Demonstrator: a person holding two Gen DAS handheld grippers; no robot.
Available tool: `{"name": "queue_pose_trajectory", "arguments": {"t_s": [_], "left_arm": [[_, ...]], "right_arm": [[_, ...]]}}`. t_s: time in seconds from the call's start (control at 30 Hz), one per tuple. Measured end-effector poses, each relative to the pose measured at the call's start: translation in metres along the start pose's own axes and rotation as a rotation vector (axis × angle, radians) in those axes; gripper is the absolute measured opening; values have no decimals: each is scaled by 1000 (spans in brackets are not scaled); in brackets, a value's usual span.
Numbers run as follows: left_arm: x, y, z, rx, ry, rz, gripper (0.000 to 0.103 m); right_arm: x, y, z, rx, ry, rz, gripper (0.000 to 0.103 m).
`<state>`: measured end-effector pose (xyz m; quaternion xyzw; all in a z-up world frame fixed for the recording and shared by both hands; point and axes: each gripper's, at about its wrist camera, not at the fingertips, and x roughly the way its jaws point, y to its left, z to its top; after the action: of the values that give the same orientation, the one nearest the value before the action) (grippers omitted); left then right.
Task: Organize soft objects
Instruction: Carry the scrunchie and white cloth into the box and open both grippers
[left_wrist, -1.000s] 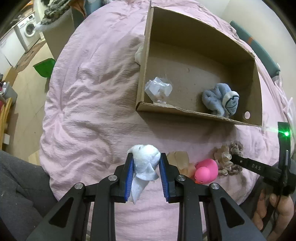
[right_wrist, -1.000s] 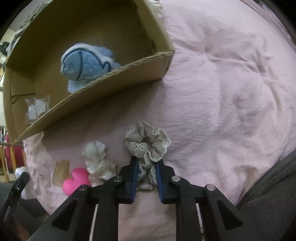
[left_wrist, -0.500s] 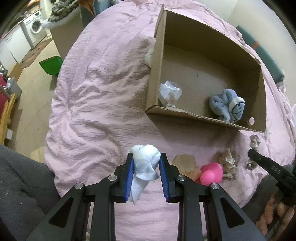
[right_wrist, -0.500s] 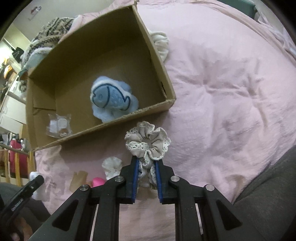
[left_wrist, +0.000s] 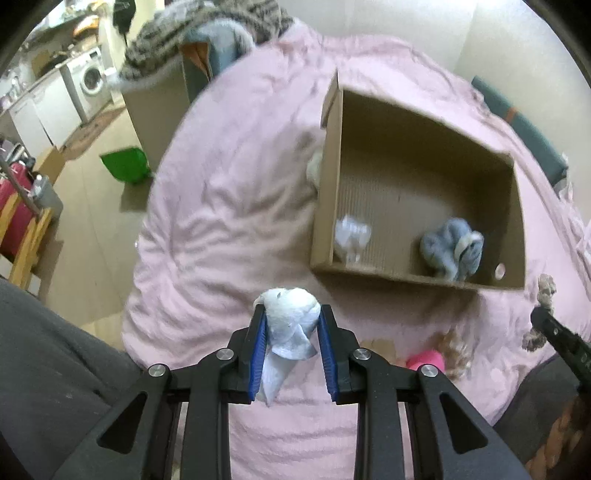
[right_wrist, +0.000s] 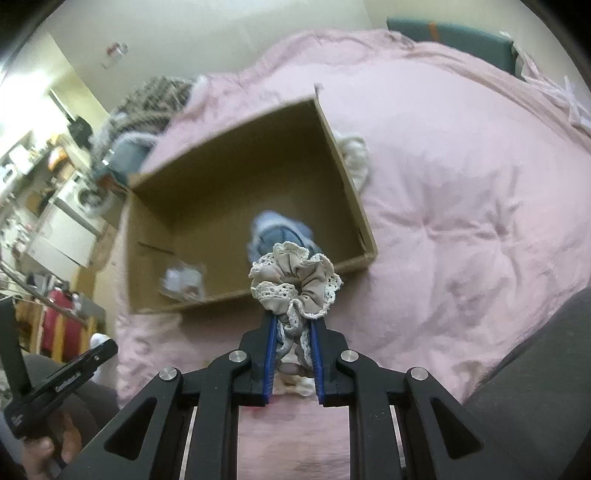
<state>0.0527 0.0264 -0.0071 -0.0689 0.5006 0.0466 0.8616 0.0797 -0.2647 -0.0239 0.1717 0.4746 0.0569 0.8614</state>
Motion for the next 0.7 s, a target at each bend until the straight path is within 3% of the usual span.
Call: {"name": "queue_pose_trajectory", "arguments": {"t_s": [0.17,0.4,0.7], "left_arm": [[-20,2,14,-6,-92,-2,24],[-29,-14,35,62,-165,-18,24],[-23,-42,69,129,-224,-94,24]], "right_arm": [[-15,4,8,-7,-59,40,18],[-14,21,28,-48,-115,107,18],[6,31,67,-105,-149,175,18]]}}
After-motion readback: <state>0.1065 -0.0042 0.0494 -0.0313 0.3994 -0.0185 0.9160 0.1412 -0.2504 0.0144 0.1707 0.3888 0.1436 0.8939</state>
